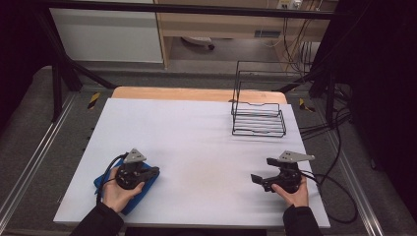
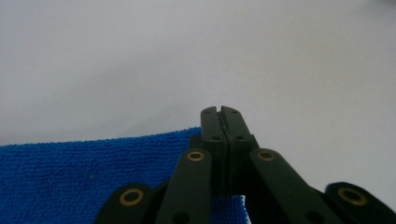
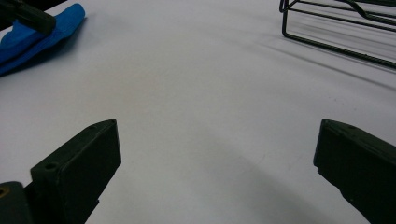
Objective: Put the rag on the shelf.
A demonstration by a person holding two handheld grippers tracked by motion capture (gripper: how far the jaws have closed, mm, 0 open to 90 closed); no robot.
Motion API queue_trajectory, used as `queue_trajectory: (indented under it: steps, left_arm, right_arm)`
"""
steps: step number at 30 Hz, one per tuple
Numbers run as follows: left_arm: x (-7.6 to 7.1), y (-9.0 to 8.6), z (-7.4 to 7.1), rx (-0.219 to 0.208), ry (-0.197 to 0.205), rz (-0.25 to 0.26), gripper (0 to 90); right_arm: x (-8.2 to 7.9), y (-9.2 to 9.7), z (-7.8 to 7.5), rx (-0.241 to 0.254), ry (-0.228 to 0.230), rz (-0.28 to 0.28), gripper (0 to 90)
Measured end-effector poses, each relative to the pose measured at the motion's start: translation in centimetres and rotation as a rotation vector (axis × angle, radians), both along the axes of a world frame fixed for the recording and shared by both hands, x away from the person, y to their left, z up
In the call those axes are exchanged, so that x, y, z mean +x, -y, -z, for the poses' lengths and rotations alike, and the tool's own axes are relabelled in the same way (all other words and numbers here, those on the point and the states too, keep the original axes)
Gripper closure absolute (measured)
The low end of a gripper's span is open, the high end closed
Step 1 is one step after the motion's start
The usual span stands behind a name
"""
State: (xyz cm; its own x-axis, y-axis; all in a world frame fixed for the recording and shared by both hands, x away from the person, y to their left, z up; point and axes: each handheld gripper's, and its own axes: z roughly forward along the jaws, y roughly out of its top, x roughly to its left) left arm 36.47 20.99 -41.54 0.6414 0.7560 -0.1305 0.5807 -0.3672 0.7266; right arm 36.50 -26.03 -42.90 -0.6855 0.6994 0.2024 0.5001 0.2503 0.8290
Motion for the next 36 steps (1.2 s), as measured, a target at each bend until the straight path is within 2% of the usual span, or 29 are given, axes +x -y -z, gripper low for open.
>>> queue_trajectory:
  steps: [1, 3, 5, 6, 8, 9, 15, 18, 21, 22, 23, 24, 25, 26, 28, 29, 31, 32, 36]
  left_arm:
    - [0.5, 0.9, -0.2, -0.001, 0.009, -0.011, 88.9]
    - [0.7, 1.3, -0.2, -0.009, 0.007, -0.012, 88.9]
    - [1.4, 2.9, -0.2, -0.01, 0.017, -0.013, 88.9]
    - [1.4, 2.9, -0.2, -0.01, 0.017, -0.013, 88.9]
    - [2.0, 4.5, -0.1, -0.001, 0.028, -0.007, 88.9]
    - [2.0, 4.5, -0.1, -0.001, 0.028, -0.007, 88.9]
    - [3.0, 7.7, 0.3, -0.012, 0.033, 0.024, 88.8]
    - [3.5, 8.8, 0.8, 0.002, 0.038, 0.027, 88.4]
    - [4.0, 9.1, 1.5, 0.005, 0.029, 0.043, 87.2]
    - [4.1, 9.0, 1.6, -0.001, 0.027, 0.052, 85.7]
    - [4.1, 8.9, 1.6, -0.003, 0.03, 0.061, 75.1]
    - [4.0, 8.8, 1.4, 0.002, 0.04, 0.063, 75.1]
    - [3.9, 8.6, 1.2, 0.001, 0.047, 0.072, 65.8]
    - [3.8, 8.3, 0.9, 0.004, 0.049, 0.091, 65.8]
    - [3.3, 7.4, 0.2, 0.014, 0.061, 0.111, 53.5]
    - [3.2, 6.9, -0.2, 0.016, 0.056, 0.119, 44.3]
    - [2.8, 5.3, -0.9, 0.019, 0.055, 0.116, 41.9]
    - [2.6, 4.5, -1.1, 0.023, 0.05, 0.112, 37.0]
    - [2.0, 0.6, -1.6, 0.065, 0.051, 0.075, 33.5]
  right_arm:
    - [0.0, 0.0, 0.0, 0.001, 0.001, 0.0, 1.4]
    - [0.0, -0.1, 0.0, 0.0, 0.002, 0.0, 1.4]
    - [0.0, -0.1, 0.0, 0.0, 0.001, -0.001, 1.3]
    - [0.0, -0.1, 0.0, 0.0, 0.001, -0.001, 1.3]
    - [0.0, -0.1, 0.0, -0.002, 0.004, 0.003, 1.4]
    - [0.0, 0.0, -0.1, -0.001, 0.003, 0.004, 1.4]
    - [0.0, -0.1, -0.1, -0.005, 0.007, 0.002, 1.4]
    - [0.0, -0.1, -0.1, -0.007, 0.006, -0.002, 1.4]
    - [0.0, -0.2, 0.0, -0.009, 0.007, -0.003, 1.4]
    - [0.0, -0.2, 0.0, -0.011, 0.006, -0.004, 1.4]
    - [0.0, -0.2, 0.0, -0.013, 0.008, -0.002, 1.4]
    - [0.0, -0.2, 0.0, -0.013, 0.008, -0.002, 1.4]
    - [-0.1, -0.3, -0.1, -0.009, 0.011, 0.003, 1.4]
    - [-0.1, -0.3, -0.1, -0.009, 0.011, 0.003, 1.4]
    - [-0.1, -0.3, -0.1, -0.008, 0.013, 0.004, 1.4]
    - [-0.1, -0.3, -0.1, -0.01, 0.014, 0.004, 1.4]
    - [-0.1, -0.4, -0.1, -0.012, 0.014, 0.005, 1.4]
    - [-0.2, -0.5, -0.2, -0.014, 0.015, 0.006, 1.3]
    - [-0.2, -0.8, -0.3, -0.016, 0.015, 0.001, 1.0]
